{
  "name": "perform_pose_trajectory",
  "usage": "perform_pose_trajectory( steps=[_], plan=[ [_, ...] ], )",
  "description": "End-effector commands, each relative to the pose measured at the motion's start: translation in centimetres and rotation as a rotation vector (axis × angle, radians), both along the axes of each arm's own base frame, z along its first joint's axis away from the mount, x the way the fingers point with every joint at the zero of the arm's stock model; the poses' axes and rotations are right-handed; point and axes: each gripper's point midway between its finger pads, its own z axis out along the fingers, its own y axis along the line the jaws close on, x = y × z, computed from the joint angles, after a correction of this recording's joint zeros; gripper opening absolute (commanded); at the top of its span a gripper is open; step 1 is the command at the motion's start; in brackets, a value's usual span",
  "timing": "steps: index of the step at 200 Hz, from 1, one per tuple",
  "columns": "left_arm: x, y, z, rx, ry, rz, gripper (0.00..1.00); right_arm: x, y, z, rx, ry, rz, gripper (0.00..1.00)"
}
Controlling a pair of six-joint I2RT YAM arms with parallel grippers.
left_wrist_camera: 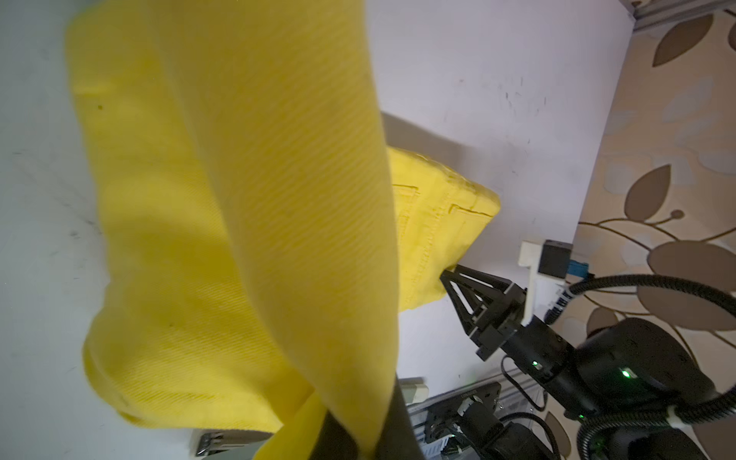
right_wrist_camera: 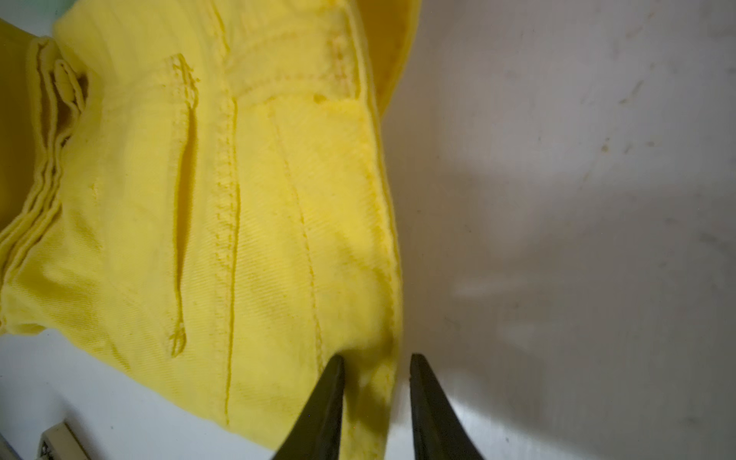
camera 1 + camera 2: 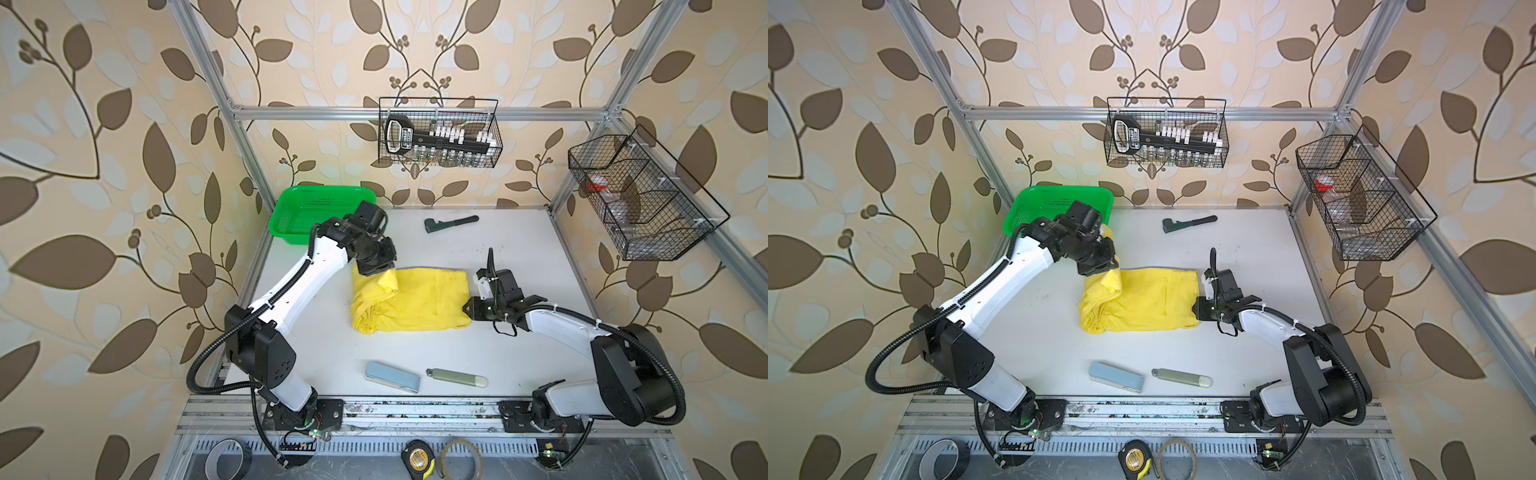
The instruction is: Fold and stack the trousers
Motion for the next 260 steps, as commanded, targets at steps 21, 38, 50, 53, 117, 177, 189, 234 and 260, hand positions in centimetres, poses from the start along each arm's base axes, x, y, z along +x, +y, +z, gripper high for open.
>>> perform_pose_trajectory(
  steps=[21,38,50,53,117,177,189,234,260],
  plan=[
    [0.9,-8.6,-2.2,-0.036,-0.012,-0.086,0.00,-0.2,0.5,-0.9,0.017,0.004,0.011,0.24],
    [0.9,-11.0,-3.5,-0.032,-0.008,-0.136,0.00,-0.1,0.7,-0.8,0.027,-0.001,0.011,0.22],
    [0.6,-12.6,-4.3,-0.016,0.003,-0.175,0.00,-0.1,0.8,-0.8,0.032,-0.003,0.014,0.22],
    [0.5,-13.1,-4.6,-0.011,0.006,-0.186,0.00,-0.1,0.8,-0.9,0.032,-0.003,0.014,0.22],
    [-2.0,-16.7,-7.3,0.054,0.044,-0.324,0.00,-0.4,1.0,-1.3,0.053,0.006,0.017,0.18],
    [-2.4,-18.6,-10.7,0.063,0.094,-0.374,0.00,-0.3,1.5,-1.0,0.088,0.000,0.018,0.20],
    [-2.3,-18.7,-11.2,0.064,0.091,-0.376,0.00,-0.3,1.6,-0.9,0.093,-0.002,0.021,0.20],
    [-2.9,-19.2,-11.2,0.027,0.108,-0.413,0.23,0.0,1.2,0.4,0.119,-0.026,0.005,0.26],
    [-3.2,-18.3,-9.2,0.004,0.094,-0.425,0.40,0.2,-0.3,2.1,0.116,-0.049,-0.018,0.31]
  ],
)
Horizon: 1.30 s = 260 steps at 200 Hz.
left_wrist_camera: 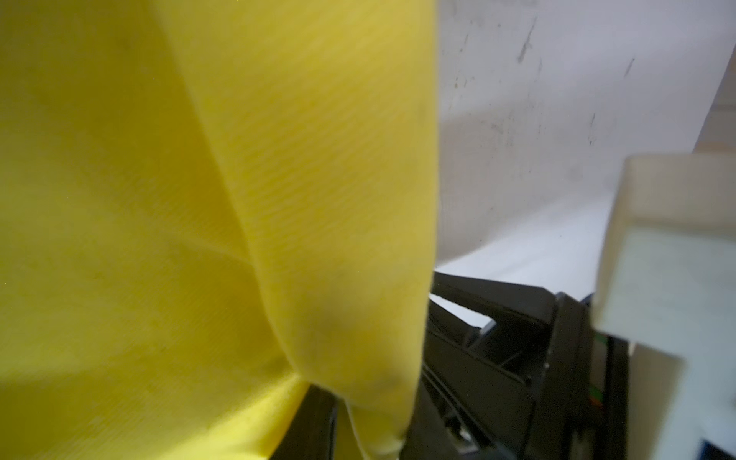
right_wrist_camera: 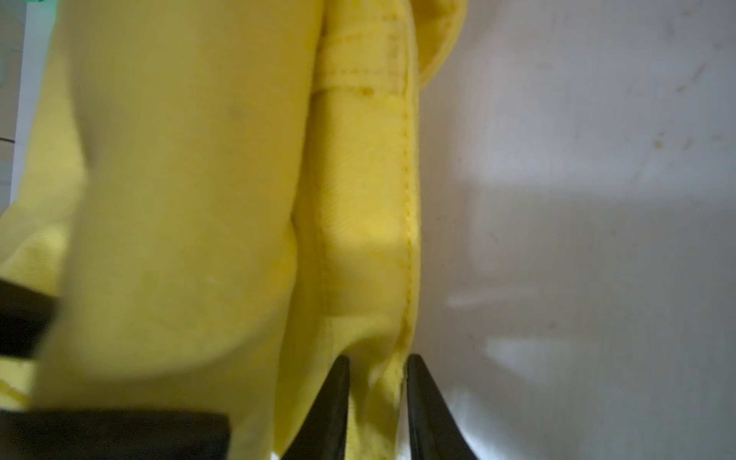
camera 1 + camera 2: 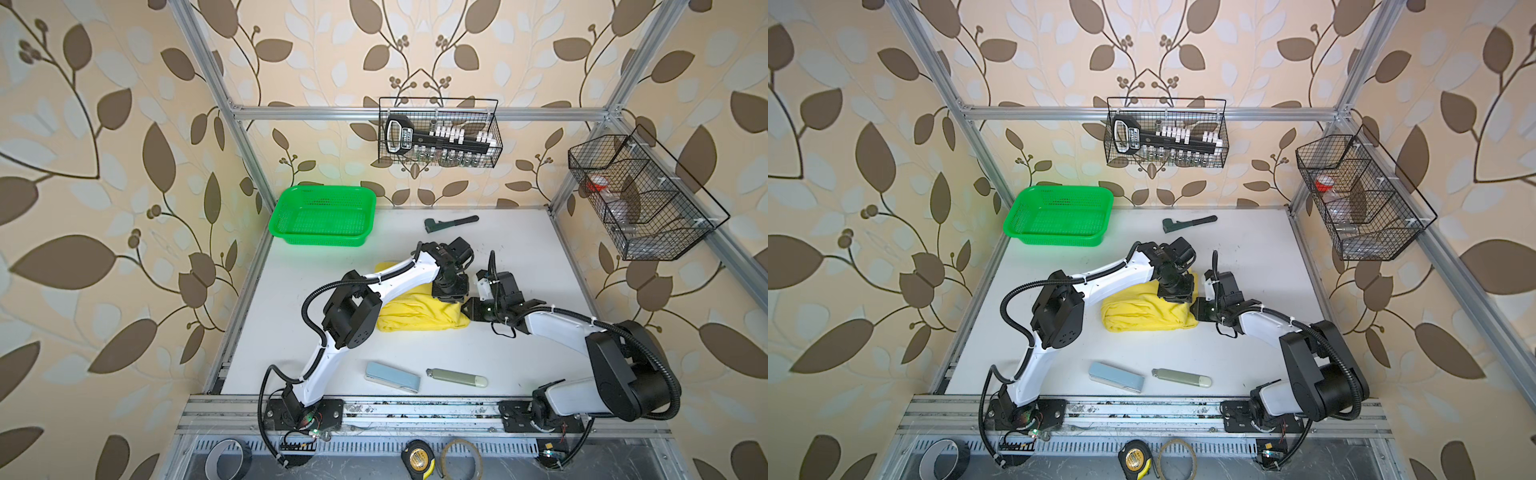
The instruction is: Fold and stack the trousers
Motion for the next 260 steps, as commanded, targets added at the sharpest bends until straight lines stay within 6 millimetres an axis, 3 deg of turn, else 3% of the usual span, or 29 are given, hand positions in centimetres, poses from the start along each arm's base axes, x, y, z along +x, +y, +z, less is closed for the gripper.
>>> perform_pose_trajectory(
  steps=[1,32,53,83,115,132,151,199,242,260],
  plan=[
    [-0.8,0.1,4.0,-0.076,-0.021,-0.038,0.40,-0.3,-0.8,1.7,0.019,-0.022,-0.001,0.32],
    [-0.6,2.5,8.2,-0.136,-0.027,-0.028,0.47,-0.1,-4.3,4.5,0.022,-0.065,-0.068,0.38],
    [-0.5,5.1,10.3,-0.140,-0.040,-0.017,0.49,0.1,-4.9,7.0,0.048,-0.110,-0.056,0.39],
    [0.5,10.9,10.0,-0.052,-0.043,0.057,0.48,0.4,-2.2,10.1,0.159,-0.169,0.004,0.38],
    [1.2,17.3,7.0,0.062,-0.014,0.180,0.44,0.4,3.1,11.8,0.221,-0.217,0.111,0.38],
    [0.3,18.2,5.4,0.081,0.020,0.189,0.41,0.2,5.0,10.8,0.214,-0.197,0.144,0.37],
    [-1.2,18.2,3.5,0.070,0.085,0.188,0.37,0.0,5.6,8.5,0.187,-0.163,0.145,0.36],
    [-4.0,19.8,-0.9,0.143,0.179,0.161,0.30,-1.6,4.1,2.9,0.096,-0.067,0.144,0.35],
    [-7.2,22.4,-4.5,0.241,0.279,0.152,0.25,-3.7,1.7,-0.8,0.034,0.022,0.102,0.35],
    [-7.5,23.4,-5.3,0.271,0.283,0.157,0.25,-4.5,1.2,-2.1,0.008,0.053,0.092,0.35]
  ],
)
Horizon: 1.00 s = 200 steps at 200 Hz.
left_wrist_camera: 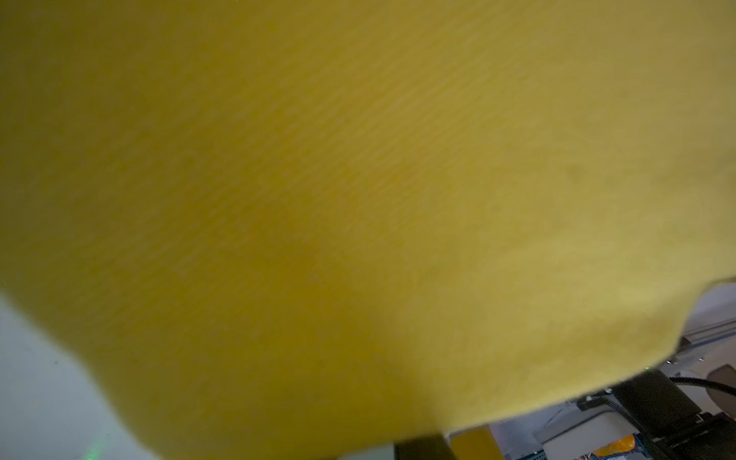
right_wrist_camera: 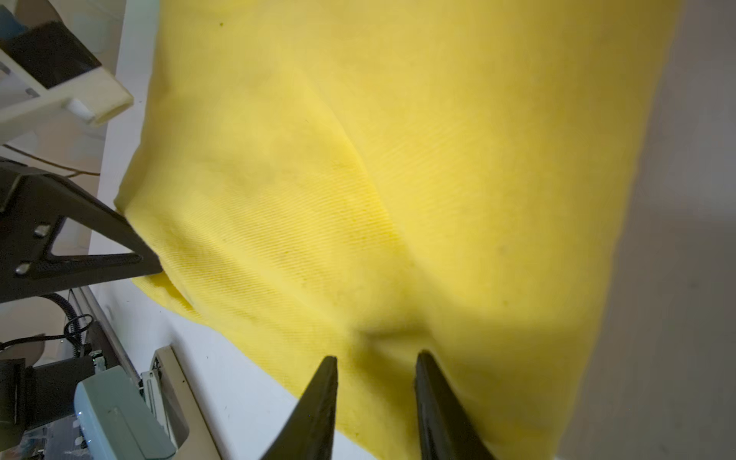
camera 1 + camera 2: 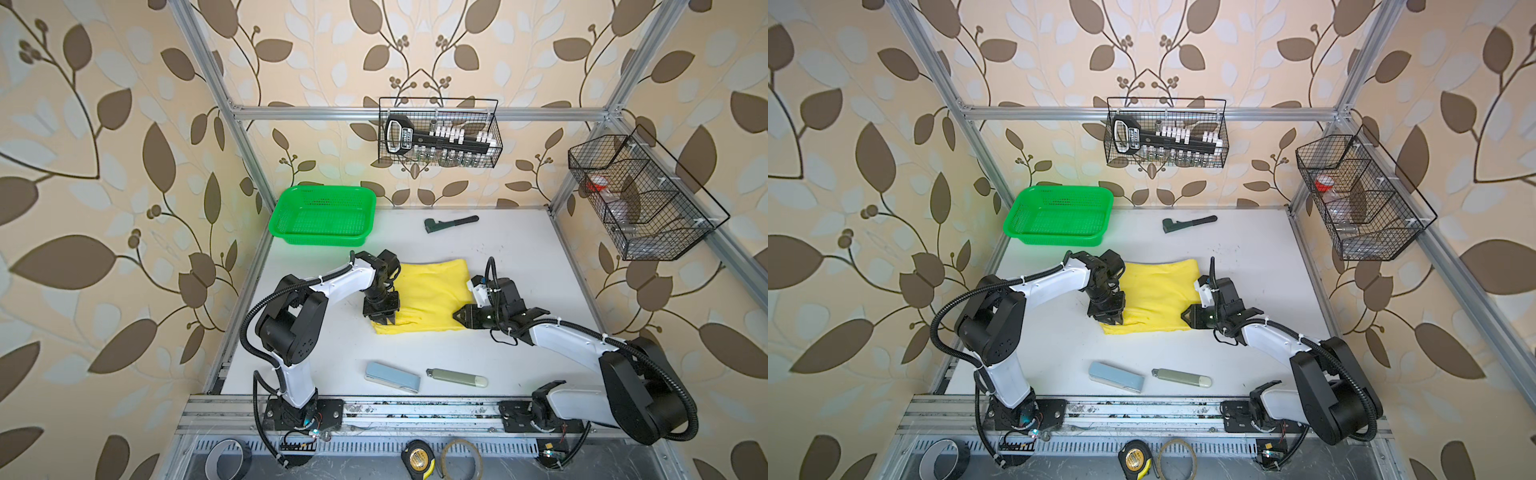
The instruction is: Fold and stack the trousers
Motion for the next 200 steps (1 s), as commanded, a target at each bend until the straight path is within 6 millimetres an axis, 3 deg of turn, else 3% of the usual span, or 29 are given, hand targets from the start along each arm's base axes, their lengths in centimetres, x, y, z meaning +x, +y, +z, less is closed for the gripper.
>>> perform_pose_trajectory(
  steps=[1,31,46,70,116,142,159,180,200],
  plan=[
    [-1.4,2.3,-1.0,0.070,0.034,-0.014,0.25,-1.3,-1.6,-2.8,-0.083,0.058,-0.024,0.35],
    [-1.1,4.9,-3.5,0.133,0.051,0.010,0.23,-1.5,-2.0,-3.9,-0.100,0.096,-0.050,0.34],
    [-0.8,5.4,-3.3,0.121,0.051,0.024,0.23,-1.3,-1.9,-3.6,-0.105,0.089,-0.042,0.34],
    [-0.6,3.9,-0.3,0.029,0.027,0.042,0.26,-0.9,-0.3,-1.2,-0.074,0.035,0.034,0.36],
    [-0.6,2.2,7.9,-0.102,-0.034,0.050,0.31,0.9,2.1,5.0,0.072,-0.098,0.064,0.40],
    [2.2,2.4,10.4,-0.083,-0.121,0.020,0.29,1.9,3.1,5.9,0.124,-0.115,0.063,0.40],
    [4.8,2.7,9.8,-0.043,-0.160,0.015,0.27,2.3,3.6,5.4,0.123,-0.110,0.062,0.39],
    [7.9,3.3,7.3,0.006,-0.203,0.033,0.20,2.3,3.5,4.0,0.100,-0.088,0.050,0.39],
    [8.7,2.9,5.1,-0.002,-0.184,0.044,0.18,1.7,2.8,2.2,0.060,-0.056,0.039,0.40]
  ],
)
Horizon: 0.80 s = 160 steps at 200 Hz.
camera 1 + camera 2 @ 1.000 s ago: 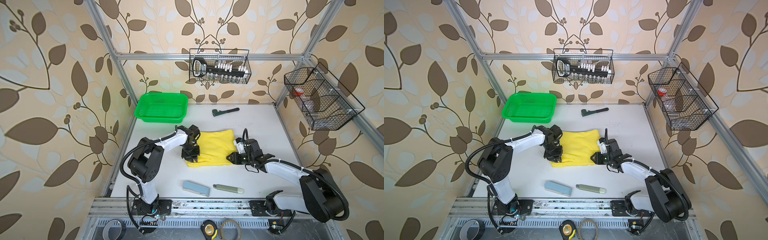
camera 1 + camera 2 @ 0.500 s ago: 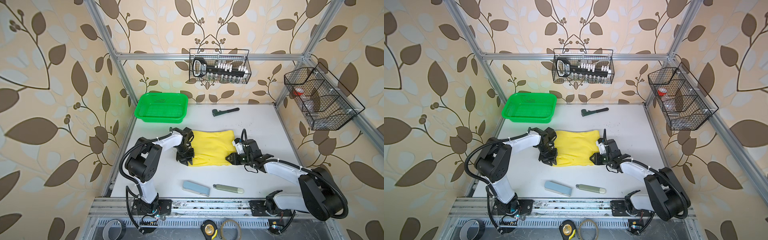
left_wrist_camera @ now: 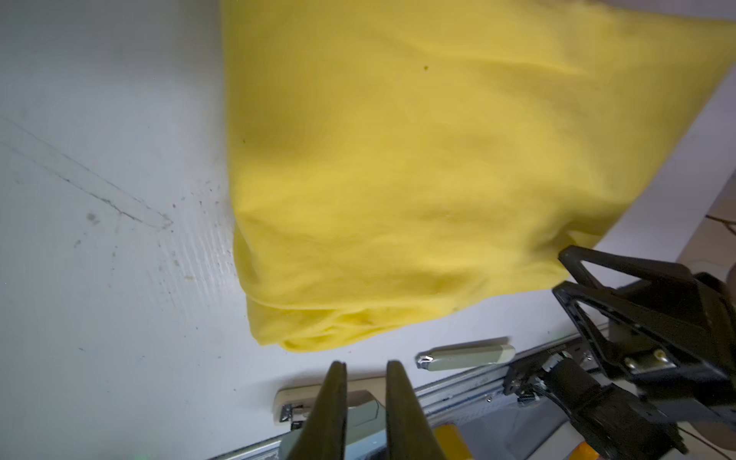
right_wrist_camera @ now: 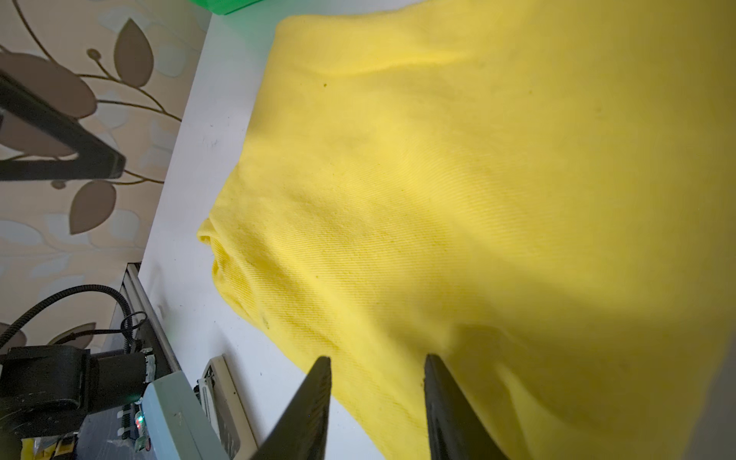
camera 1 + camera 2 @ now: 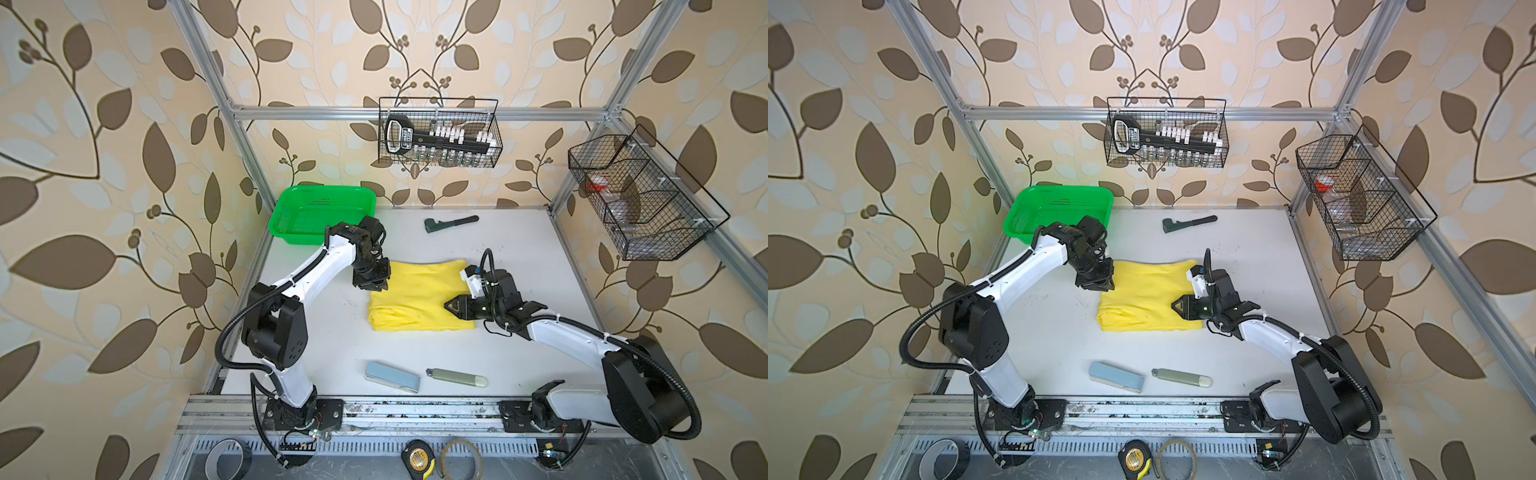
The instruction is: Fold and stack the trousers
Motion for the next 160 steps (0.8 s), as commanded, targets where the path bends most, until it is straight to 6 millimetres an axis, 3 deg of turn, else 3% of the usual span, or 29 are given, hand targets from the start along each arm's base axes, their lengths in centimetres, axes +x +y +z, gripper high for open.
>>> perform_pose_trajectory(
  steps=[1,23,60,110,131,160],
  plan=[
    [0.9,0.6,-3.2,0.049,0.025,-0.004,0.18,-0.2,-0.3,-1.4,-0.026,0.017,-0.014,0.40],
    [-1.3,0.0,-5.6,-0.005,0.121,0.005,0.17,-1.3,-1.4,-3.4,-0.071,0.066,-0.034,0.40],
    [-6.5,1.0,-8.1,-0.028,0.243,0.021,0.16,-2.5,-2.9,-5.7,-0.116,0.127,-0.081,0.40],
    [-10.0,4.3,-13.4,0.129,0.328,-0.014,0.16,-3.0,-3.9,-8.1,-0.175,0.187,-0.108,0.42],
    [-10.1,4.7,-14.1,0.151,0.339,-0.030,0.19,-2.6,-3.5,-7.2,-0.143,0.170,-0.093,0.44],
    [-8.0,4.1,-10.7,0.125,0.235,-0.033,0.30,-0.4,-2.1,-2.9,-0.072,0.067,-0.074,0.49]
  ],
)
